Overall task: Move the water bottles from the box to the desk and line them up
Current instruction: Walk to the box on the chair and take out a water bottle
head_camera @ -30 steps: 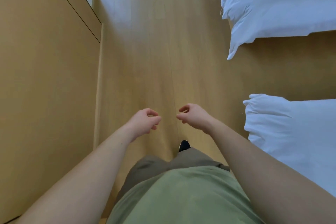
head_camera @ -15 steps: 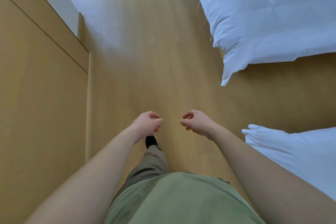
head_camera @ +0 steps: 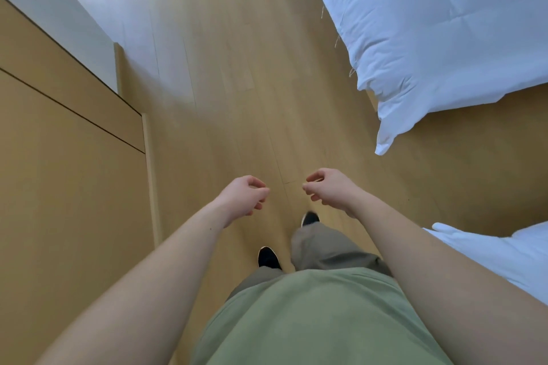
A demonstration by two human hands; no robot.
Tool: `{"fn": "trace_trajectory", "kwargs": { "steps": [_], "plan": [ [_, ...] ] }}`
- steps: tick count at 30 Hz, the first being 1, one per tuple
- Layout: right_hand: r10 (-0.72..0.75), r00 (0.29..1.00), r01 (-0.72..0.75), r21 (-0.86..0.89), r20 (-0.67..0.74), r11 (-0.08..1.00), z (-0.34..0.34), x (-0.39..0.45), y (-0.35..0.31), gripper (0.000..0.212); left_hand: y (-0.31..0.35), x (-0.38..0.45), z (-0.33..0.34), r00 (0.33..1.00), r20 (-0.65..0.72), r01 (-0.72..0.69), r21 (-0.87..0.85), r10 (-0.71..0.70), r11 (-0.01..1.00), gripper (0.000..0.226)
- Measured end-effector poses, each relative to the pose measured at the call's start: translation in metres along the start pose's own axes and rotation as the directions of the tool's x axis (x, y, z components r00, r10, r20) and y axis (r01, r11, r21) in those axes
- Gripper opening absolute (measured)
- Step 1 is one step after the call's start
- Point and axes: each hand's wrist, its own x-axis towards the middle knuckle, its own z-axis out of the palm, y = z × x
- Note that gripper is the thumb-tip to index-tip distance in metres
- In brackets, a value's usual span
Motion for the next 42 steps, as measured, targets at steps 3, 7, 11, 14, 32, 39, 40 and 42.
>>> {"fn": "trace_trajectory", "kwargs": {
  "steps": [3,7,11,14,32,39,40,42],
  "plan": [
    [0.003,1.000,-0.003,0.011,0.008,1.000,-0.013,0.031,-0.021,0.035,0.021,0.026,-0.017,1.000,-0.010,0.004,0.003,-0.004,1.000,0.022],
    [-0.005,1.000,0.005,0.004,0.029,1.000,-0.037,0.083,-0.057,0.034,0.061,0.067,-0.040,0.999,-0.035,0.005,0.028,-0.004,1.000,0.023],
    [-0.030,0.998,0.030,0.009,0.048,1.000,-0.076,0.137,-0.100,0.033,0.118,0.106,-0.069,0.996,-0.093,0.008,0.039,-0.004,0.999,0.023],
    [-0.044,0.996,0.046,-0.018,0.074,0.999,-0.105,0.171,-0.137,0.032,0.161,0.130,-0.088,0.994,-0.105,0.022,0.032,-0.019,0.999,0.025],
    [-0.078,0.994,0.083,-0.059,0.077,0.995,-0.216,0.351,-0.310,0.029,0.338,0.308,-0.206,0.995,-0.104,-0.008,0.002,0.009,1.000,0.025],
    [-0.059,0.998,0.061,-0.058,0.033,0.996,-0.243,0.431,-0.411,0.031,0.404,0.389,-0.300,0.997,-0.075,-0.029,0.005,0.029,1.000,0.026],
    [-0.064,0.998,0.065,-0.055,0.022,0.996,-0.247,0.442,-0.426,0.031,0.415,0.401,-0.313,0.997,-0.069,-0.041,0.012,0.042,0.999,0.026],
    [-0.079,0.997,0.079,-0.034,0.001,0.996,-0.254,0.458,-0.452,0.033,0.433,0.418,-0.334,0.995,-0.077,-0.063,0.015,0.064,0.998,0.027]
  ]
}}
